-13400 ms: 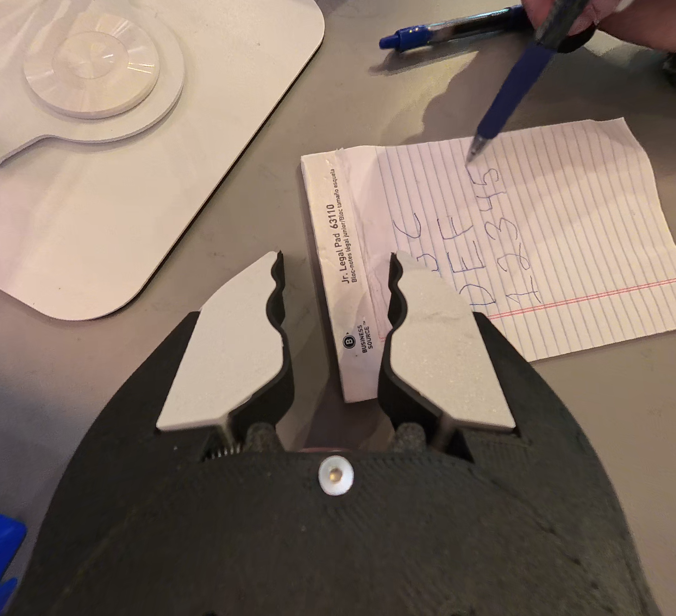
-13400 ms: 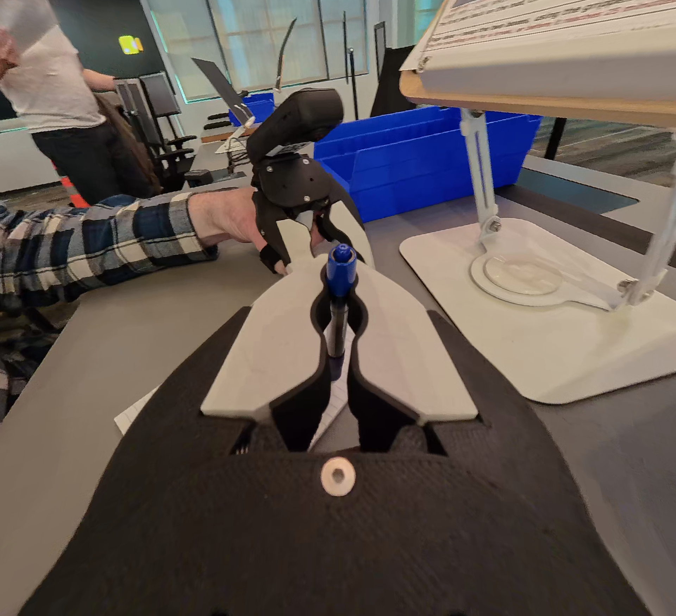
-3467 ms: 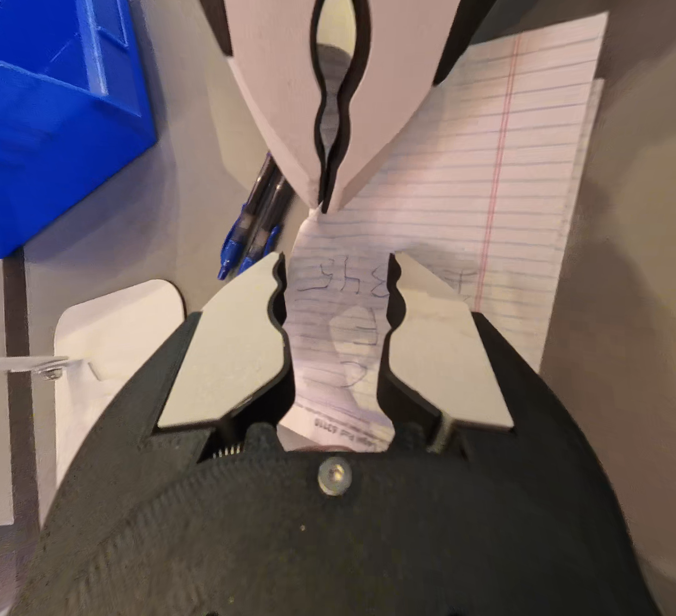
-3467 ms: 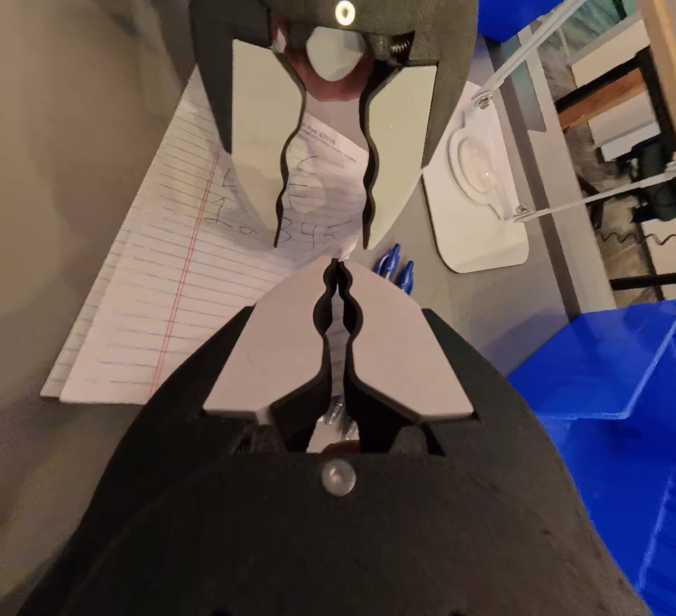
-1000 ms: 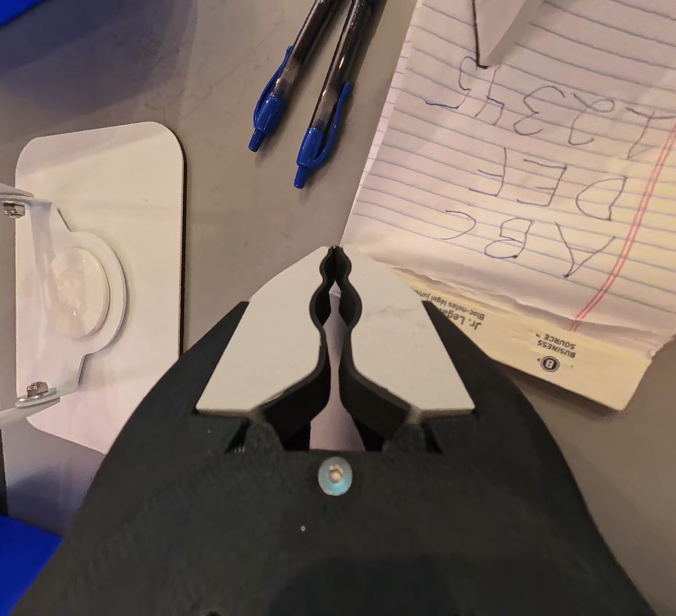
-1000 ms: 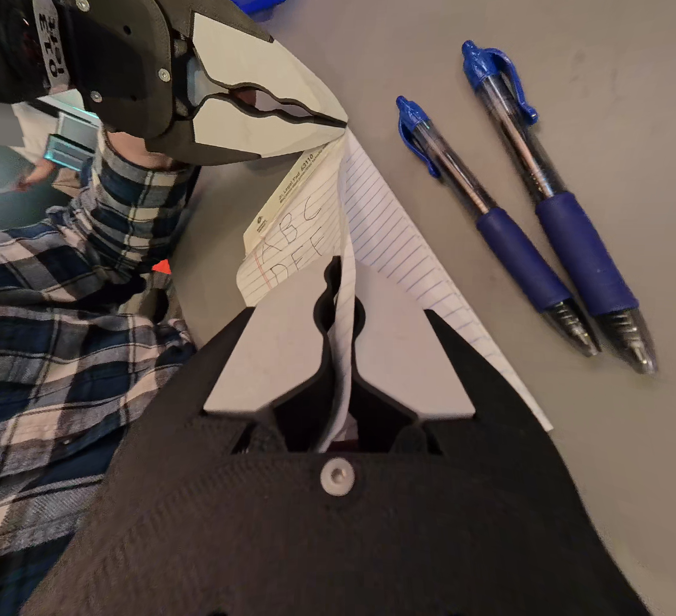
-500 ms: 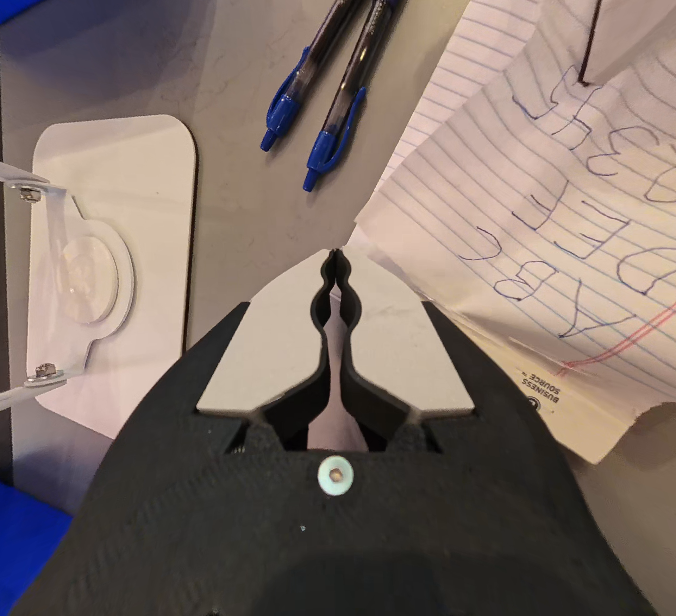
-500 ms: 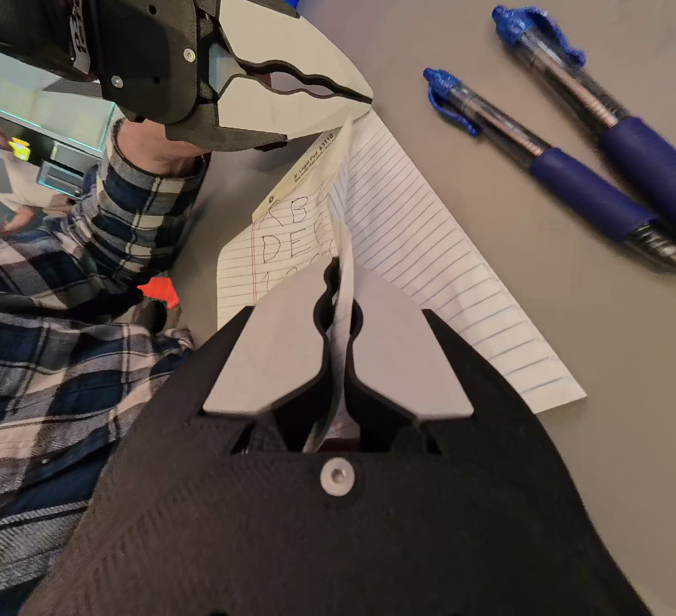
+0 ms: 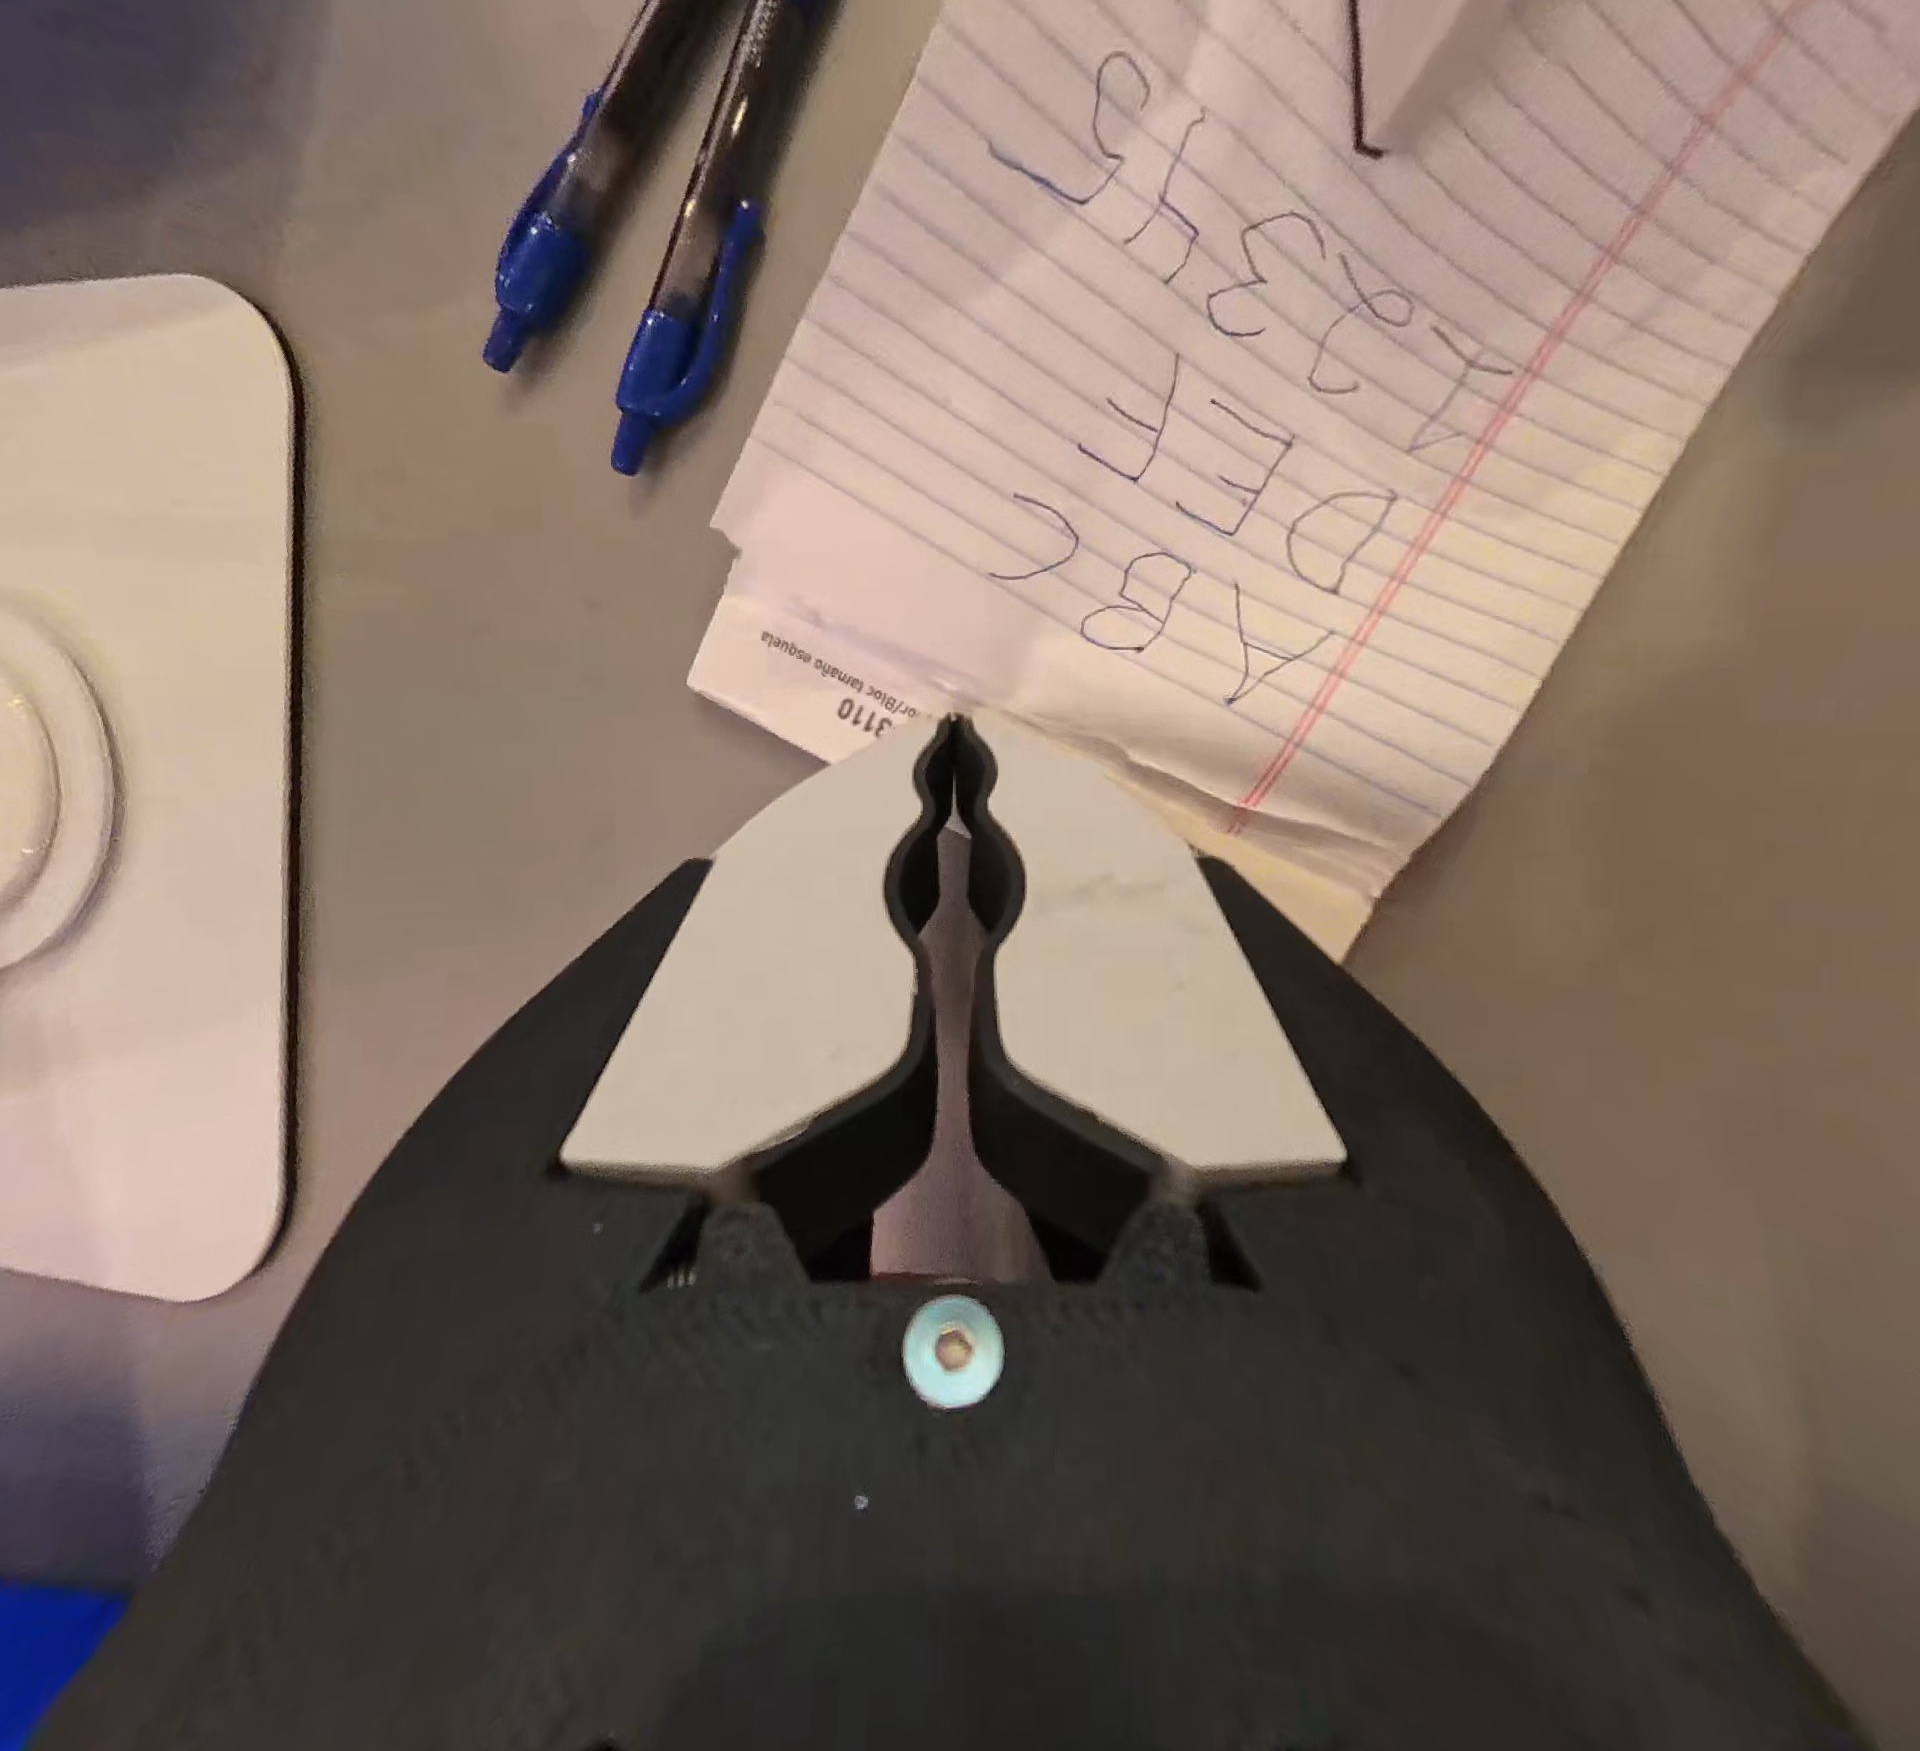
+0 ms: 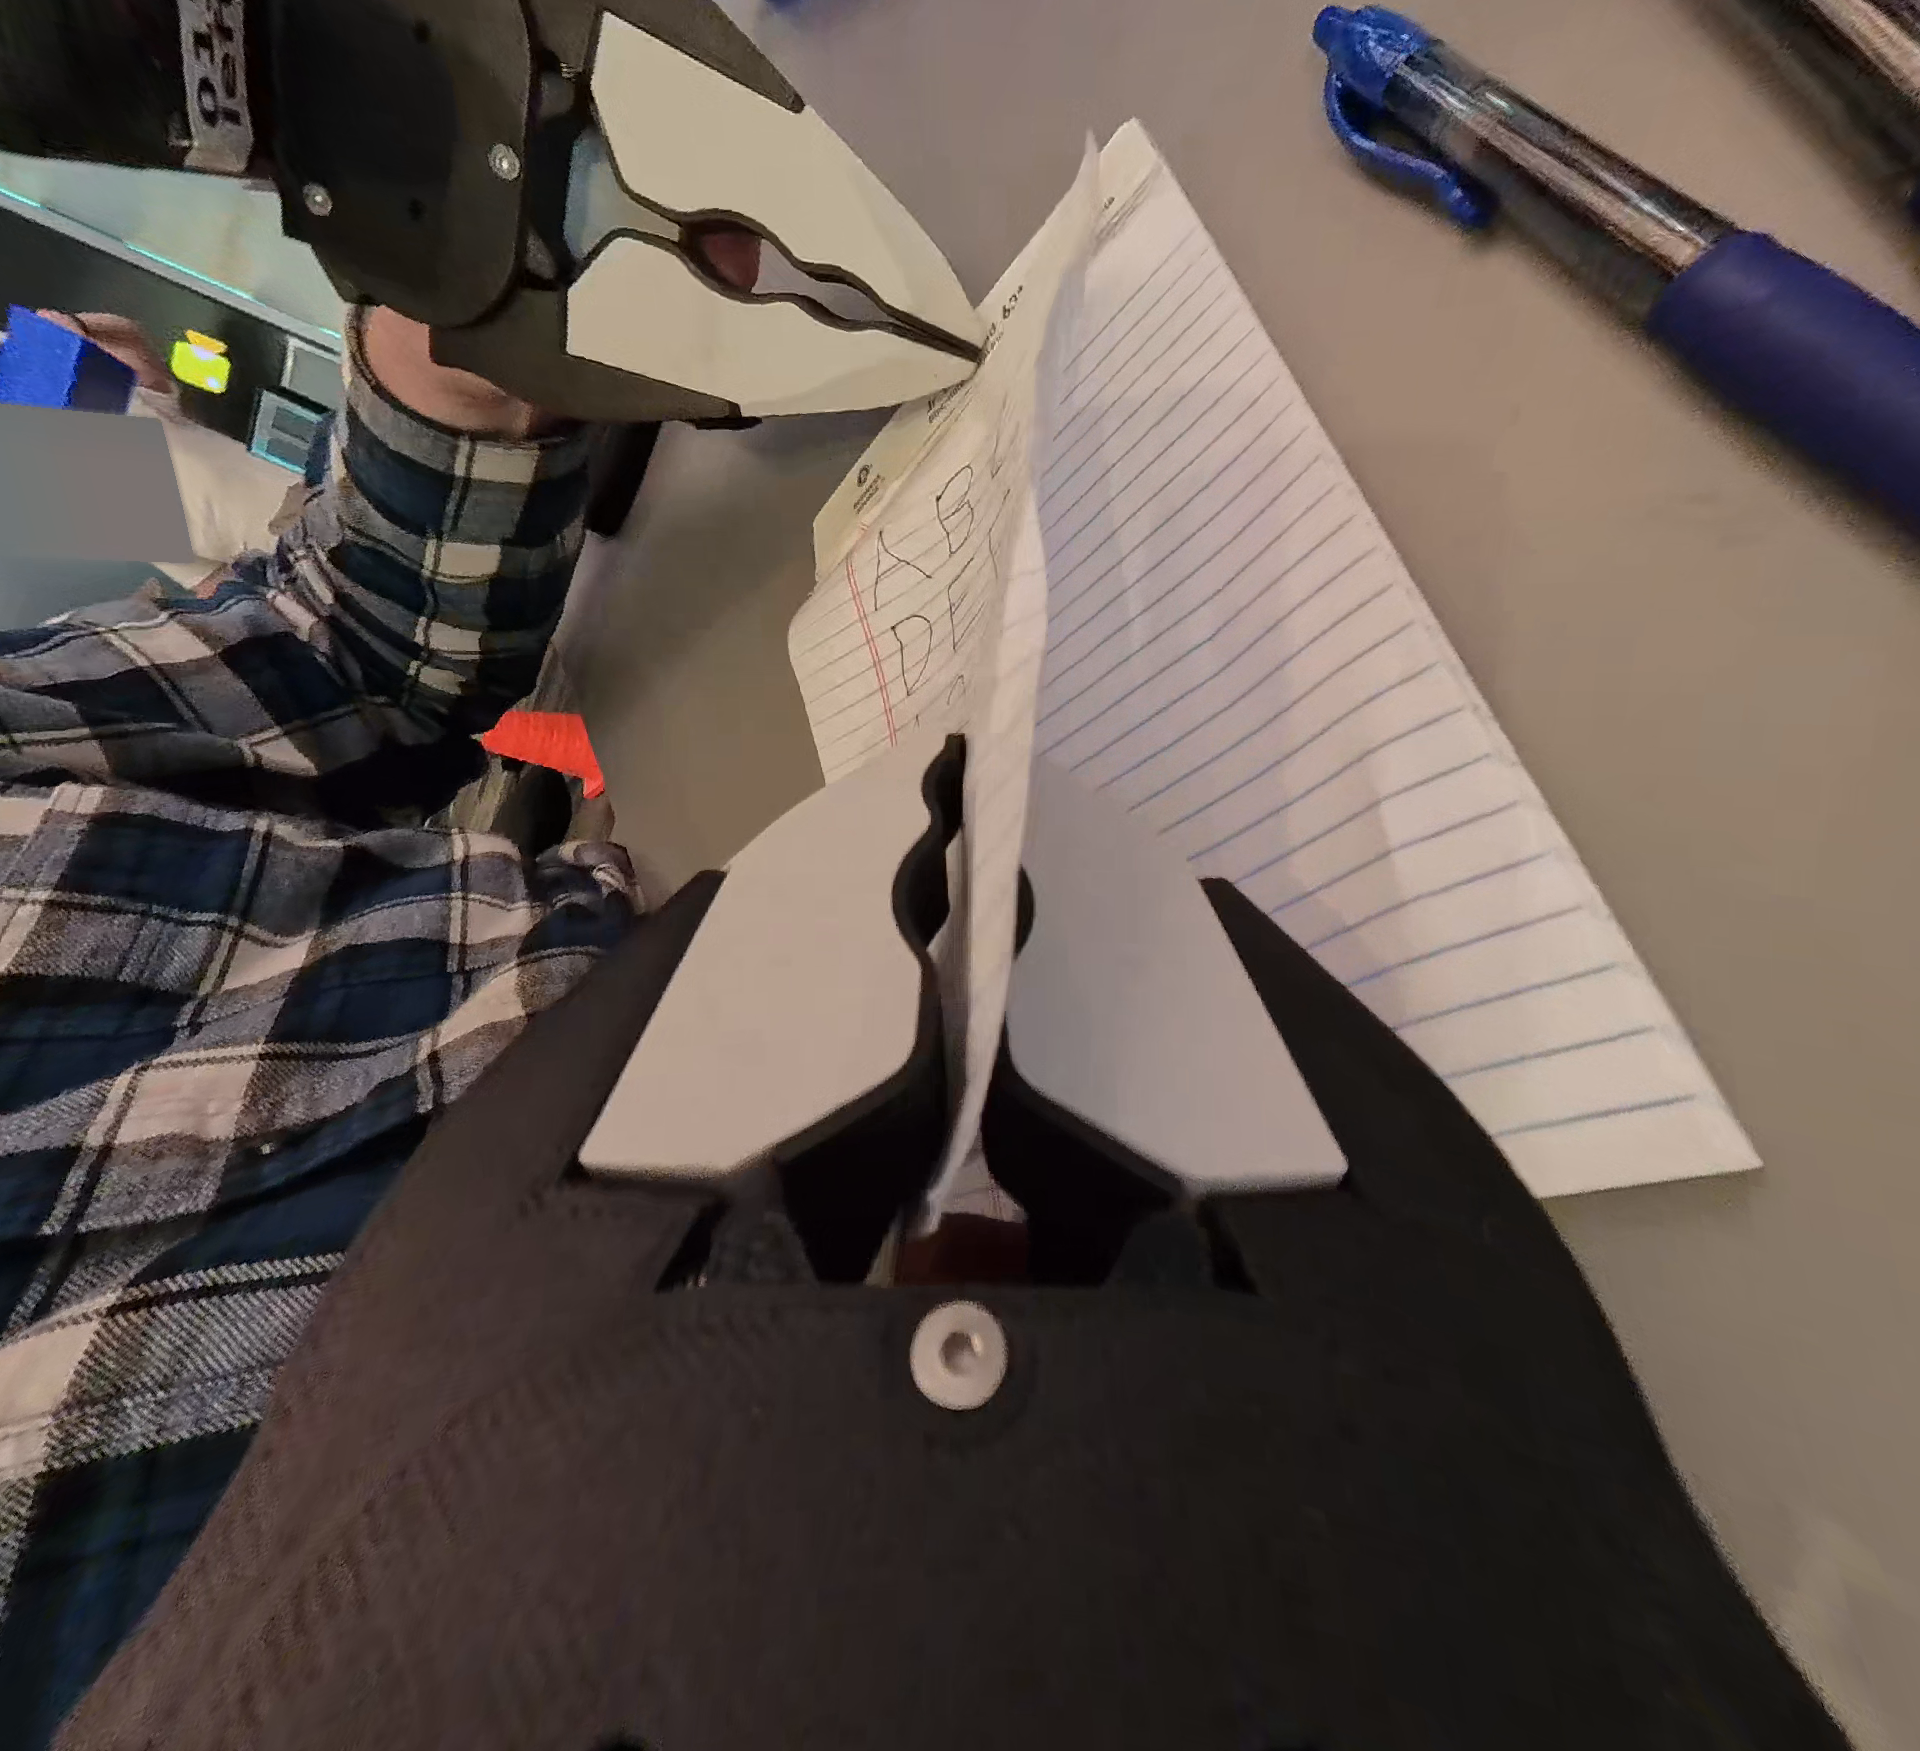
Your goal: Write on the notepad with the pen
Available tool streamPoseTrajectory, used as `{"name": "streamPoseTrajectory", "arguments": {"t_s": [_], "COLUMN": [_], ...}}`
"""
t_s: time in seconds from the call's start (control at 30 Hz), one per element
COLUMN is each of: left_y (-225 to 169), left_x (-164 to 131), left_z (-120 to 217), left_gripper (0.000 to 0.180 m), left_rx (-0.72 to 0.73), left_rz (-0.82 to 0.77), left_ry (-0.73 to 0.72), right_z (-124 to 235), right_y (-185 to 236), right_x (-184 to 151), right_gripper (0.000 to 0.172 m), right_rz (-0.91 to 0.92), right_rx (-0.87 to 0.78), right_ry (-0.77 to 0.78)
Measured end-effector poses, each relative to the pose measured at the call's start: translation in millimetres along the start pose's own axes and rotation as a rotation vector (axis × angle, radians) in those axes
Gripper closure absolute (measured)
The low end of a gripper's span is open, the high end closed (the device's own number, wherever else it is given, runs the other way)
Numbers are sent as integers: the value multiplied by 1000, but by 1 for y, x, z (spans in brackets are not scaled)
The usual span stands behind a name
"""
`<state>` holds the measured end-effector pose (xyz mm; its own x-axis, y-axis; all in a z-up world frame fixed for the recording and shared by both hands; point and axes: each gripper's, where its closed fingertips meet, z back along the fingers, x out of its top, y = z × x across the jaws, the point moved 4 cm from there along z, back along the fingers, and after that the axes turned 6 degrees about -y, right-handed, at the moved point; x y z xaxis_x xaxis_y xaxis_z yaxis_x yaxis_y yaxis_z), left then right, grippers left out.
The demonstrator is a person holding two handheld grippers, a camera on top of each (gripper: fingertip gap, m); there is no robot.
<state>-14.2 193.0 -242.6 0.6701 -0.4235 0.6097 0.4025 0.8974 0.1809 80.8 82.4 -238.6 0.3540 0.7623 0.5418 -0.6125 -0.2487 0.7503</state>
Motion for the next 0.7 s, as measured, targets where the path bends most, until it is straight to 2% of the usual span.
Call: {"name": "streamPoseTrajectory", "arguments": {"t_s": [0.1, 0.2, 0.27, 0.3, 0.37, 0.5, 0.57, 0.6, 0.67, 0.7], "left_y": [-1, -2, -2, -3, -2, -2, 4, 10, 10, 8], "left_x": [1, 0, -1, 0, -1, 1, 0, 2, 18, 27], "left_z": [-1, -1, -1, -1, -1, -1, 3, 9, 26, 33], "left_gripper": [180, 180, 180, 180, 180, 180, 180, 160, 148, 136], "left_rx": [47, 58, 83, 104, 92, 93, 83, 99, 21, -26], "left_rz": [-45, -22, -33, -53, -18, -30, 34, 88, 210, 269], "left_ry": [32, 29, 30, 36, 21, 28, 0, -52, -222, -301], "right_z": [1, -1, 3, 9, 24, 50, 59, 64, 73, 77], "right_y": [0, 7, 16, 20, 25, 30, 37, 40, 45, 46], "right_x": [-1, -11, -24, -30, -37, -33, -23, -17, -1, 8], "right_gripper": [172, 171, 13, 23, 172, 172, 172, 172, 172, 172], "right_rz": [-24, -32, -32, -38, -55, -22, 16, 40, 92, 127], "right_rx": [-7, -16, -28, -26, -31, -55, -32, -19, 16, 10], "right_ry": [-2, 19, 25, 20, -1, -82, -150, -188, -284, -328]}}
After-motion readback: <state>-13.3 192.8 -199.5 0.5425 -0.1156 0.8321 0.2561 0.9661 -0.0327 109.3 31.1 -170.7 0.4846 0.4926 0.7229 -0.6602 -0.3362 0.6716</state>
